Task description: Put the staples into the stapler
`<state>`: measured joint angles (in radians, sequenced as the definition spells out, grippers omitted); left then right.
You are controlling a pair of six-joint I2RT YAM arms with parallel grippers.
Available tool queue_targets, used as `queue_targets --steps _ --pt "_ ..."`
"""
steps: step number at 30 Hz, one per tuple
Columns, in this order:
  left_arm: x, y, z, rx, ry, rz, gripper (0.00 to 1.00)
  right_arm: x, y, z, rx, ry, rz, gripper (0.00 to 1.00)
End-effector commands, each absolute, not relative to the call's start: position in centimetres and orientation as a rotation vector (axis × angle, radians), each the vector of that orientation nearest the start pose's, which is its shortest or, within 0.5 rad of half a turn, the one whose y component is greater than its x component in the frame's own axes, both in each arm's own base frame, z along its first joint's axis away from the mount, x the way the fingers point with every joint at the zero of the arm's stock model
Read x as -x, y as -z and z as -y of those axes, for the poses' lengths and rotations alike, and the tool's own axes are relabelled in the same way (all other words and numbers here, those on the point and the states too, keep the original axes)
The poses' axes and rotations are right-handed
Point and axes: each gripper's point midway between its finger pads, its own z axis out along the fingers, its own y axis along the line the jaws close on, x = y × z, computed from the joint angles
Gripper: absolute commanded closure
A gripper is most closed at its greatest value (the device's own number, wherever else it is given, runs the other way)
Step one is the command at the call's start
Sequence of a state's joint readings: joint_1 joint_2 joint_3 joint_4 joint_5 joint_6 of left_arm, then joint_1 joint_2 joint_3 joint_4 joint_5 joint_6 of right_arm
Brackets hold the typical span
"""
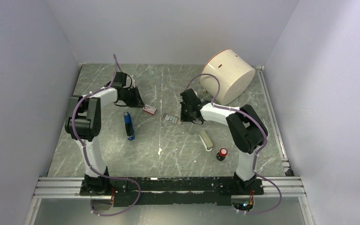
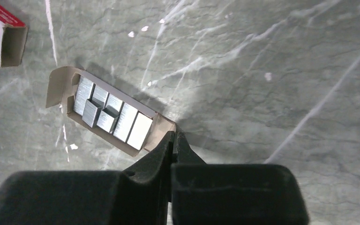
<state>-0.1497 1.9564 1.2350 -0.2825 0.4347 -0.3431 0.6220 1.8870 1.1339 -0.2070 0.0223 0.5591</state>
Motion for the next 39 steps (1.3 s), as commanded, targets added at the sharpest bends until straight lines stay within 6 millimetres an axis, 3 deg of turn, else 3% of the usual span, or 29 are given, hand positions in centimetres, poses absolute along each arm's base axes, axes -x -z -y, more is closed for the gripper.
queue_targets --steps 1,5,7,12,16,20,23,26,29,32,35,39 --pt "-43.4 -3.2 13.5 0.091 0.611 -2.608 0.73 -35.0 -2.1 -25.0 0.068 -0.358 -2.562 0.94" --pt "-43.9 -4.8 12.9 0.099 0.558 -2.577 0.55 -35.2 -3.8 -25.0 0.097 -0.380 -2.526 0.68" --pt "-43.8 -6.2 13.1 0.092 0.576 -2.547 0.46 -35.3 -5.0 -25.1 0.122 -0.394 -2.506 0.59" --pt "-42.1 -11.0 13.1 0.071 0.588 -2.456 0.36 -35.2 -8.0 -25.0 0.196 -0.411 -2.437 0.42" --pt "-39.2 -14.7 12.0 0.057 0.543 -2.399 0.38 -34.5 -10.5 -25.6 0.248 -0.460 -2.410 0.43" --pt "-36.0 -17.9 9.2 0.138 0.397 -2.339 0.37 -33.0 -13.2 -28.6 0.333 -0.492 -2.346 0.43" --pt "-33.1 -20.2 6.3 0.248 0.256 -2.275 0.31 -30.7 -14.6 -31.7 0.388 -0.533 -2.293 0.41" --pt "-30.1 -22.8 4.7 0.315 0.214 -2.196 0.20 -28.3 -15.5 -34.2 0.393 -0.561 -2.238 0.38" --pt "-27.0 -25.5 4.6 0.325 0.265 -2.110 0.12 -25.5 -16.0 -36.3 0.387 -0.580 -2.177 0.31" --pt "-24.5 -26.6 4.6 0.319 0.305 -2.067 0.05 -24.0 -16.5 -37.6 0.368 -0.578 -2.132 0.26" --pt "-22.7 -27.0 4.7 0.321 0.333 -2.047 0.04 -23.7 -16.8 -37.9 0.303 -0.502 -2.134 0.28" --pt "-21.0 -27.2 5.9 0.281 0.425 -2.045 0.04 -24.3 -16.0 -36.9 0.454 -0.308 -2.159 0.29"
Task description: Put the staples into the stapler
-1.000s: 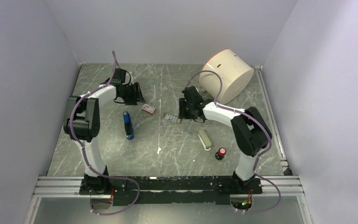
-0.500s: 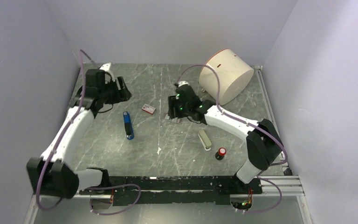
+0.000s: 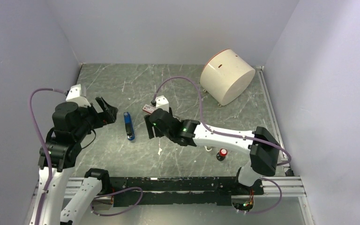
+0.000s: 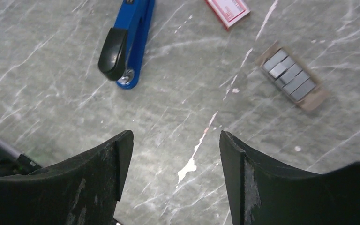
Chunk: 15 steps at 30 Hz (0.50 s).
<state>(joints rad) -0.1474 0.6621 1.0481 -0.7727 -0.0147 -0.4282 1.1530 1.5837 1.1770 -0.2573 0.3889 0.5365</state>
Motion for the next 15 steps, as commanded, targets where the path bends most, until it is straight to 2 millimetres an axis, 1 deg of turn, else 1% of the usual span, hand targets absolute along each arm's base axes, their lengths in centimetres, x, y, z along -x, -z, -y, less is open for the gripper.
queue_targets --steps 1,3,6,7,10,11,13,15 --pt "-20.7 -27.1 6.1 0.265 0.443 -2.042 0.04 -24.2 -15.8 -36.6 0.455 -0.292 -2.172 0.29" --pt "-20.5 -27.1 6.3 0.248 0.459 -2.022 0.04 -23.5 -15.6 -36.4 0.451 -0.330 -2.189 0.24" --pt "-20.1 -27.1 6.1 0.279 0.462 -1.998 0.04 -21.5 -15.5 -37.7 0.485 -0.516 -2.184 0.07" --pt "-20.1 -27.1 6.0 0.297 0.462 -1.991 0.04 -21.0 -15.4 -38.1 0.479 -0.549 -2.185 0.04" --pt "-19.7 -26.4 5.2 0.406 0.447 -1.996 0.05 -19.7 -14.9 -40.0 0.444 -0.591 -2.209 0.04" --pt "-19.6 -26.3 4.8 0.435 0.433 -1.994 0.07 -19.4 -14.3 -40.7 0.441 -0.580 -2.225 0.05" --pt "-19.0 -26.3 4.1 0.489 0.405 -1.984 0.09 -18.6 -13.7 -42.4 0.456 -0.583 -2.238 0.09" --pt "-18.2 -26.3 3.6 0.524 0.399 -1.963 0.10 -18.1 -13.4 -44.3 0.456 -0.637 -2.243 0.12"
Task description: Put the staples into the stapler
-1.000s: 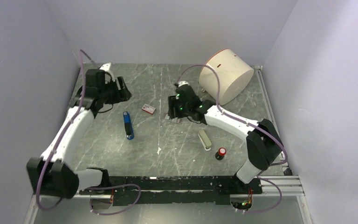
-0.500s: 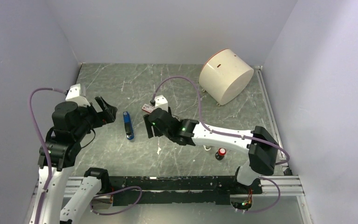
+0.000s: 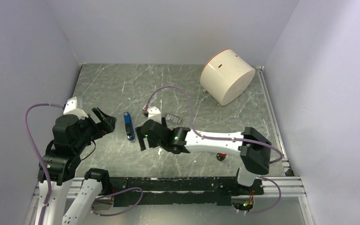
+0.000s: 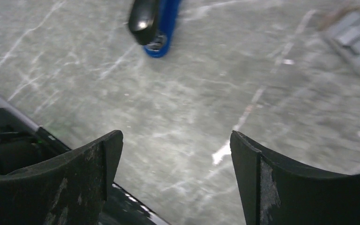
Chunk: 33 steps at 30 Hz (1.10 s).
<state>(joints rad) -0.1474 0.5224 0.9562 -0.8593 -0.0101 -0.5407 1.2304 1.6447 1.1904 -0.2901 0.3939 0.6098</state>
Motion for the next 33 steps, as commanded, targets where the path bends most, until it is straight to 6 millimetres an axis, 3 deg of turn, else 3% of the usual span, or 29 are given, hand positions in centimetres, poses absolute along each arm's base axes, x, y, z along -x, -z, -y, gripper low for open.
queue_targets --steps 1,7,14,22,26,33 --pt "-17.8 -26.3 3.5 0.539 0.406 -1.953 0.11 -18.1 -13.4 -45.0 0.452 -0.663 -2.240 0.13" --pt "-15.4 -24.7 4.1 0.581 0.477 -1.977 0.13 -19.6 -11.8 -48.1 0.414 -0.651 -2.220 0.14" --pt "-13.1 -25.0 3.4 0.627 0.474 -1.953 0.13 -21.7 -9.5 -50.7 0.460 -0.609 -2.177 0.18" --pt "-13.7 -26.0 2.5 0.670 0.418 -1.944 0.15 -24.0 -7.3 -53.3 0.509 -0.569 -2.135 0.35" --pt "-14.4 -25.7 2.2 0.685 0.392 -1.941 0.16 -25.4 -6.0 -52.9 0.486 -0.470 -2.159 0.45" --pt "-15.6 -24.3 2.7 0.680 0.399 -1.979 0.17 -26.7 -6.7 -51.9 0.485 -0.403 -2.098 0.53"
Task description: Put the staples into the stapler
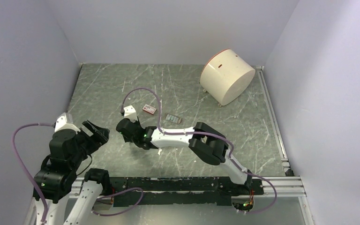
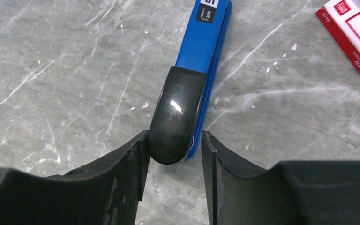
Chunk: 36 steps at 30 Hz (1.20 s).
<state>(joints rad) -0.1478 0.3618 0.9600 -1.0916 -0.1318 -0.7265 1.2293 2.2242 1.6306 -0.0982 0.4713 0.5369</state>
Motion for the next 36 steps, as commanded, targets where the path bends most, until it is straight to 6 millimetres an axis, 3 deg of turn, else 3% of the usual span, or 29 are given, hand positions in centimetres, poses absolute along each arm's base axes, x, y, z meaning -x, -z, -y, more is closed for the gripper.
queue_targets --steps 1,7,12,13,14,16,17,22,24,29,36 --pt "-15.8 -24.0 2.8 0.683 0.400 -1.989 0.17 -26.6 -6.7 -51.7 0.486 -0.393 -2.102 0.56" --pt "-17.5 -21.1 4.3 0.671 0.437 -2.080 0.19 -26.2 -7.0 -49.0 0.503 -0.340 -2.112 0.70" --pt "-19.8 -18.0 5.6 0.668 0.476 -2.159 0.14 -25.2 -7.0 -45.3 0.476 -0.309 -2.162 0.71" --pt "-20.2 -17.5 6.1 0.663 0.497 -2.177 0.05 -24.9 -7.1 -44.7 0.466 -0.321 -2.175 0.71" --pt "-20.6 -16.9 6.5 0.657 0.513 -2.193 0.03 -24.6 -6.9 -44.1 0.452 -0.337 -2.193 0.71" --pt "-21.4 -15.6 6.9 0.650 0.519 -2.229 0.04 -24.3 -7.1 -42.9 0.417 -0.370 -2.226 0.72" --pt "-21.8 -15.0 7.3 0.643 0.532 -2.244 0.09 -24.2 -7.0 -42.6 0.402 -0.394 -2.242 0.72" --pt "-23.4 -11.6 11.5 0.527 0.788 -2.310 0.31 -24.0 -6.8 -42.2 0.343 -0.530 -2.325 0.73" --pt "-23.1 -9.3 13.0 0.501 0.873 -2.384 0.37 -23.9 -6.8 -42.4 0.326 -0.574 -2.347 0.73" --pt "-22.9 -6.5 15.2 0.394 0.908 -2.473 0.39 -23.8 -7.0 -42.5 0.274 -0.680 -2.388 0.75" --pt "-22.7 -4.6 17.2 0.364 0.938 -2.503 0.39 -23.5 -7.5 -42.5 0.217 -0.825 -2.422 0.76"
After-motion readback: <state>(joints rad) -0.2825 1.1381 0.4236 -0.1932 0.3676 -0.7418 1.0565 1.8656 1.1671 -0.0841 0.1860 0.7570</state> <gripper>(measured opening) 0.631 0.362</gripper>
